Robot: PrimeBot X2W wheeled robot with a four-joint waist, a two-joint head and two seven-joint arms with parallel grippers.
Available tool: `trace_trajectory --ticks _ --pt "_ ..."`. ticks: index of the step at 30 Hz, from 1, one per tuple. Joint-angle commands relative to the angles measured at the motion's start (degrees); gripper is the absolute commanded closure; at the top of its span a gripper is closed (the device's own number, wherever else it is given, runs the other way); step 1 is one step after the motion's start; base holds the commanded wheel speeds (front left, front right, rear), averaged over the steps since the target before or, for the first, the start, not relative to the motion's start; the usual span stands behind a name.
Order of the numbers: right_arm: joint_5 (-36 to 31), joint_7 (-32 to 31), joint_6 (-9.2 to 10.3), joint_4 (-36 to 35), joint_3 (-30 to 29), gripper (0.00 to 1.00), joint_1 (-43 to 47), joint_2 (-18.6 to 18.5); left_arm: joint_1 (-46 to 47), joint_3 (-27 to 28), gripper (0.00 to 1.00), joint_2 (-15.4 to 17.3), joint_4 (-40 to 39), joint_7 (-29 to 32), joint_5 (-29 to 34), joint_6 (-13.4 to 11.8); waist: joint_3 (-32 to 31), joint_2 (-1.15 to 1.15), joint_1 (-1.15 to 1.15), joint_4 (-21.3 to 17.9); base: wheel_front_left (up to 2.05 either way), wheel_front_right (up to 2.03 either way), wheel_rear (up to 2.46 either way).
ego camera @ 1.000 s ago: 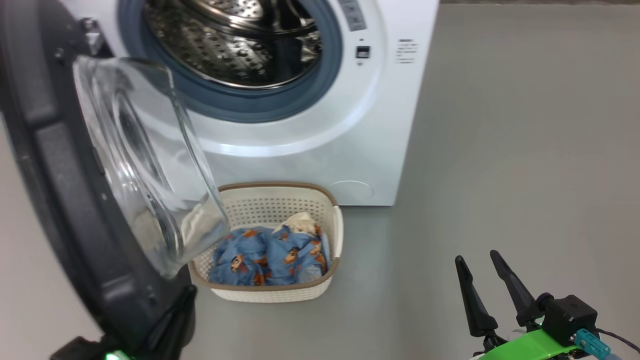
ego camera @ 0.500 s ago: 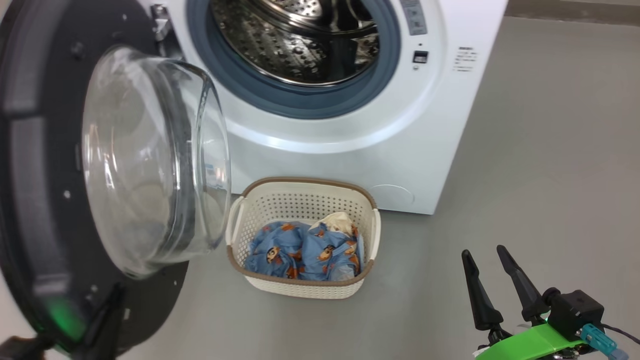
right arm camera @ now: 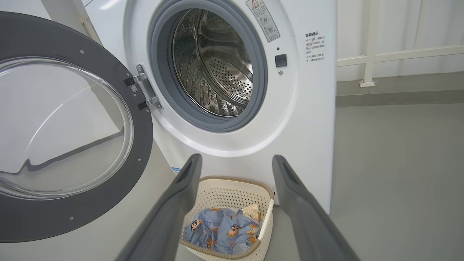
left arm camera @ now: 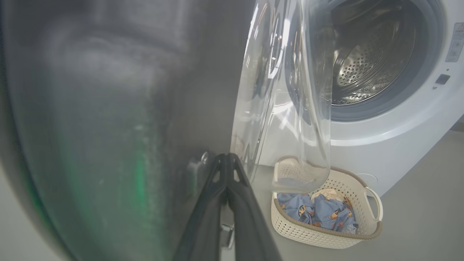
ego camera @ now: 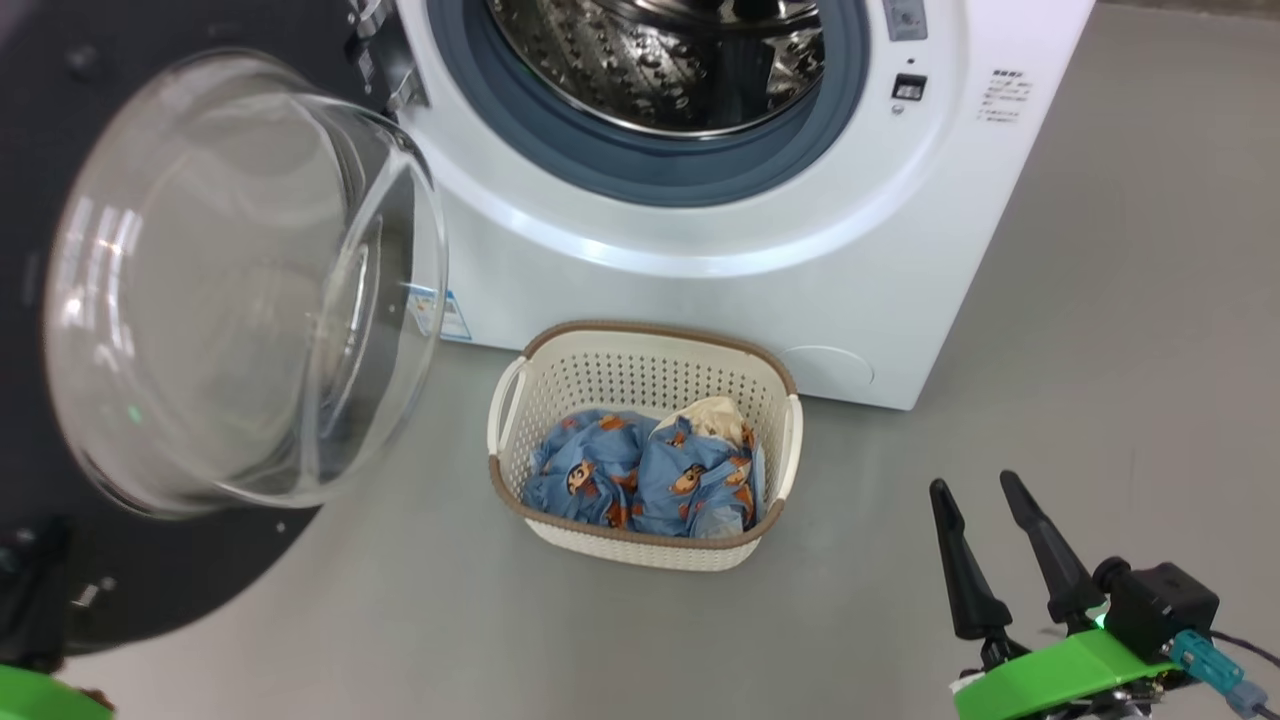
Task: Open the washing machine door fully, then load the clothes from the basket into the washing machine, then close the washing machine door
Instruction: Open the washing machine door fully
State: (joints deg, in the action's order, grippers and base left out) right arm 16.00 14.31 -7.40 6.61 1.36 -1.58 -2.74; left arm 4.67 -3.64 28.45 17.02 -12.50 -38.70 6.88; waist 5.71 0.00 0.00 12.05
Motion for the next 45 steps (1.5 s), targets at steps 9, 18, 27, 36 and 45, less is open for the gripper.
trace_trajectory --ticks 9,18,27,36,45 --pt "0.4 0.7 -0.09 -1.3 1.7 0.0 -4.5 -0.1 11.7 1.8 1.0 9.3 10.9 0.7 -3.3 0.5 3.4 0.0 0.0 1.9 0.0 0.0 0.0" --pt "0.4 0.7 -0.09 -1.7 2.1 0.0 -6.6 -0.1 20.6 -6.5 1.0 17.0 21.3 -0.7 -9.1 0.6 7.3 0.0 0.0 1.7 0.0 0.0 0.0" --pt "0.3 0.7 -0.09 -1.5 2.8 0.0 -8.0 -0.1 27.3 -15.7 1.0 22.0 28.3 -2.0 -12.5 0.6 9.5 0.0 0.0 1.0 0.0 0.0 0.0" --pt "0.2 0.7 -0.09 -1.2 3.0 0.0 -8.1 -0.1 30.5 -22.1 1.0 23.7 31.5 -2.4 -15.7 0.6 9.3 0.0 0.0 0.4 0.0 0.0 0.0" --pt "0.3 0.7 -0.09 -0.8 2.6 0.0 -7.6 -0.1 31.8 -25.2 1.0 23.8 31.4 -2.5 -17.3 0.6 8.2 0.0 0.0 0.8 0.0 0.0 0.0"
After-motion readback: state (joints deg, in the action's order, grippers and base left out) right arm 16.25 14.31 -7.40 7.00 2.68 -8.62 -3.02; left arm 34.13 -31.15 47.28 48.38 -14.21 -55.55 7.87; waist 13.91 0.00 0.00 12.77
